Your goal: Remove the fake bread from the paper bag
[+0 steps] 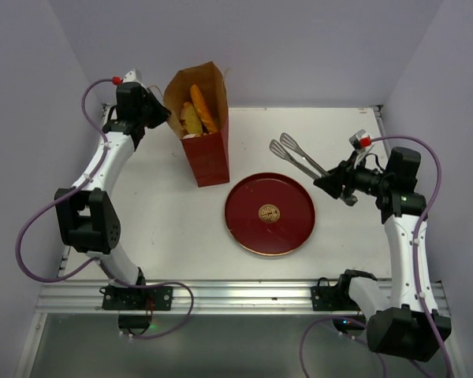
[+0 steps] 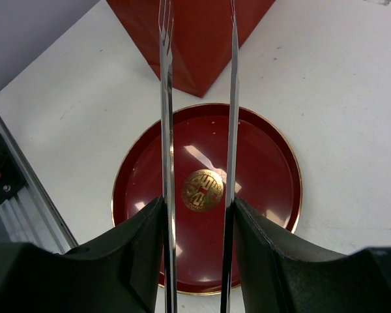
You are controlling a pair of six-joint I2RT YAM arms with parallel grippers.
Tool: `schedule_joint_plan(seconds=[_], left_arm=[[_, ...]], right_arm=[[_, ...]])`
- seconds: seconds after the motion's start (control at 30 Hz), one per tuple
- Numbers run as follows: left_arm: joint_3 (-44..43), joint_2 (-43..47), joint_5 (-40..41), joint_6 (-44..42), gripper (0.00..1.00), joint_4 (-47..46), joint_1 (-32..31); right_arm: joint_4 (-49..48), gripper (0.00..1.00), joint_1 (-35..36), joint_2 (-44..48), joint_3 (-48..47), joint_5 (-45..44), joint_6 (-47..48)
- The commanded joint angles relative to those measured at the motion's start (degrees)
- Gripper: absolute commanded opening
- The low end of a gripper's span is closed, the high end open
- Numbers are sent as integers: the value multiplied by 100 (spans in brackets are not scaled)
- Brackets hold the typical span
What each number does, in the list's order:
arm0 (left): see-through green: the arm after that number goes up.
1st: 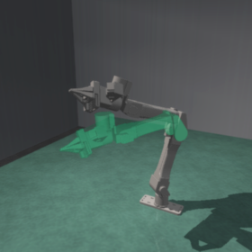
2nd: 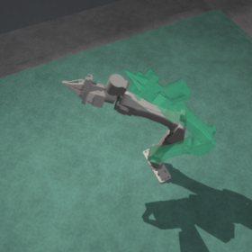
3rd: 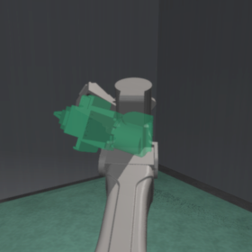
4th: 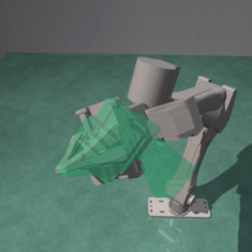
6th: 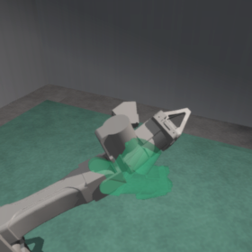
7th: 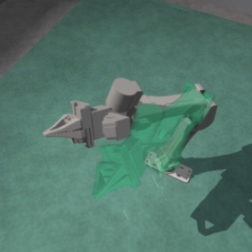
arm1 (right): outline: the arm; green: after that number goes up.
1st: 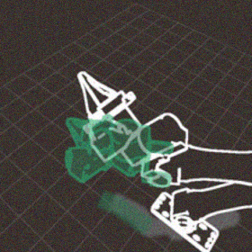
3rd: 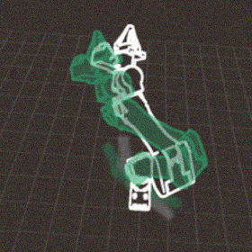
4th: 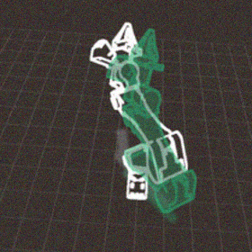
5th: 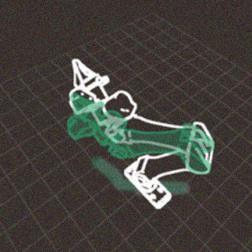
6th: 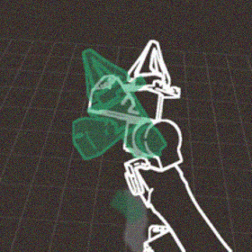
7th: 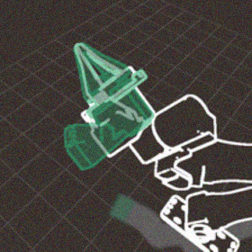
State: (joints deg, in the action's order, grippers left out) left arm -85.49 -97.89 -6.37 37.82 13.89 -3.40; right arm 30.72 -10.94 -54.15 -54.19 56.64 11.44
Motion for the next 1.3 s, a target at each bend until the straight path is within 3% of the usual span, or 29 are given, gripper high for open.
schedule_joint_plan(seconds=[0.0,0.23,0.53,0.83,1.0,1.27], left_arm=[[-468,68,-22,-407,0,-440,-20],[-872,384,-48,-1031,0,-501,-20],[-820,806,-233,-1163,0,-659,-29],[497,1491,-1277,-1216,0,-1492,-126],[1524,1773,-1446,-1058,0,-1916,-223],[2572,2045,-1630,-610,0,-2601,-302]], right_arm=[[249,48,-22,-130,-555,478,279],[1129,47,144,-570,-1708,655,298],[716,48,1049,-904,-2429,207,-625],[550,48,2218,-1404,-2719,-575,-1082],[93,48,2561,-1765,-2395,-786,-1759],[30,48,2878,-2161,-2227,-1173,-1909]])
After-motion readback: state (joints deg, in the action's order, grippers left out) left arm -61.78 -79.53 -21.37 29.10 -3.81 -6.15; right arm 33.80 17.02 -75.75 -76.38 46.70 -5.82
